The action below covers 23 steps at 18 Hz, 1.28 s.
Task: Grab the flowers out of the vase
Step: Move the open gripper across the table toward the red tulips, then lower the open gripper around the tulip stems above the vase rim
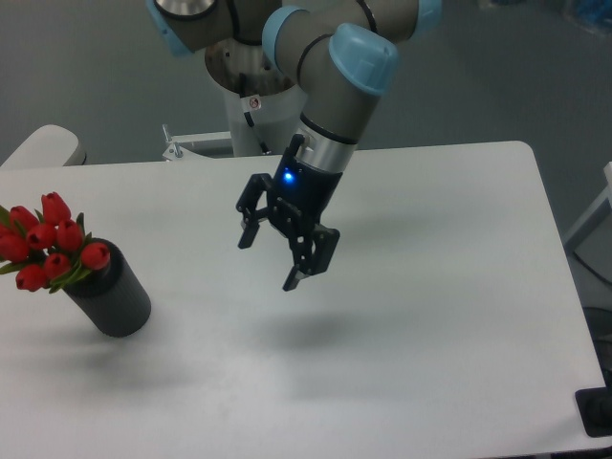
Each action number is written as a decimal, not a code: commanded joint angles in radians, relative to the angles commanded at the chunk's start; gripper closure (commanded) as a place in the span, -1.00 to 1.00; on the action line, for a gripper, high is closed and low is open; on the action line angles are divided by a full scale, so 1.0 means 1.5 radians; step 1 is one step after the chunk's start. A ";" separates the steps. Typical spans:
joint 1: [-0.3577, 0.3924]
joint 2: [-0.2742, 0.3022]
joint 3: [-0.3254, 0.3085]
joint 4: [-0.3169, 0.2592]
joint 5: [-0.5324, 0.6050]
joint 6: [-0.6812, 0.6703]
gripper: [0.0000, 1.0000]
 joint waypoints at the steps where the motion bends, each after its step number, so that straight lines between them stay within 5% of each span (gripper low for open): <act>1: -0.006 0.000 -0.007 0.000 -0.008 -0.001 -1.00; 8: -0.004 0.001 -0.097 0.000 -0.216 -0.033 -1.00; 13: -0.043 0.011 -0.120 0.006 -0.221 -0.049 -1.00; 16: -0.083 -0.007 -0.117 0.054 -0.222 -0.053 -1.00; 23: -0.123 -0.016 -0.117 0.055 -0.223 -0.070 -1.00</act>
